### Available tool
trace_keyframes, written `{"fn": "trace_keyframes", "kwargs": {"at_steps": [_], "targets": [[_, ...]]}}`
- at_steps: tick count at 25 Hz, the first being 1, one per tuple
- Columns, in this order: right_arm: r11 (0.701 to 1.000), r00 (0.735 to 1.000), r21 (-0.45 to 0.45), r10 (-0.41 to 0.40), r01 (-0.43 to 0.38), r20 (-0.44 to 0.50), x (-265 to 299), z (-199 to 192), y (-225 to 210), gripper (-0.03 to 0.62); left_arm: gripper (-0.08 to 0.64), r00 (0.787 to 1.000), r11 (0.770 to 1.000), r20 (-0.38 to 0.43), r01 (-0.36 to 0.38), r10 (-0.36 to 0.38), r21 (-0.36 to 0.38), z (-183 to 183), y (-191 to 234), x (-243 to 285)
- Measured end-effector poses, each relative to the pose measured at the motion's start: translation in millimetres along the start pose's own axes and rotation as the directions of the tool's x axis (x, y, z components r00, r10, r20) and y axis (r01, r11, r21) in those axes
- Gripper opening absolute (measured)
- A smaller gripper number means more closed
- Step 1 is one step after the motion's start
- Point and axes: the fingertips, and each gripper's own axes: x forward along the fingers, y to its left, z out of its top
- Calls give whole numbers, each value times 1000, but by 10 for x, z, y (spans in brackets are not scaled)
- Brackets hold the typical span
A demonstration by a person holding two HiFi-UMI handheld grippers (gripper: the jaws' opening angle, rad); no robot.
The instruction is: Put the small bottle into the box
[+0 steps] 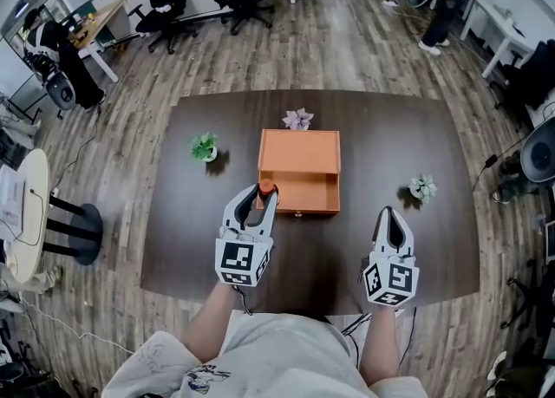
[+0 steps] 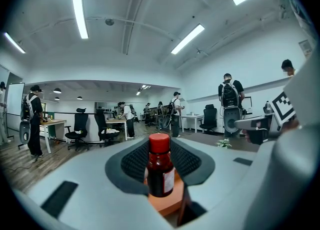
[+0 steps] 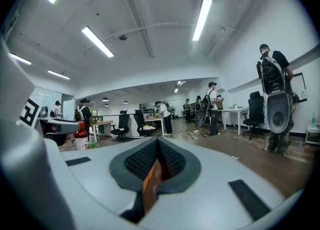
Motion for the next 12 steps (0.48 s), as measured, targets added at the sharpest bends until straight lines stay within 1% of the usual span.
{"fn": "trace_keyframes", "kwargs": {"at_steps": [6,12], "targets": [[1000,999,-1,15,-15,-37,178,-117,83,2,130,999,1000,-35,13,-14,-22,-145,53,164],[1000,997,1,30,-30,-77,399,-262,155,2,130,994,998,-95,48,-53,-46,-467,49,496]]}}
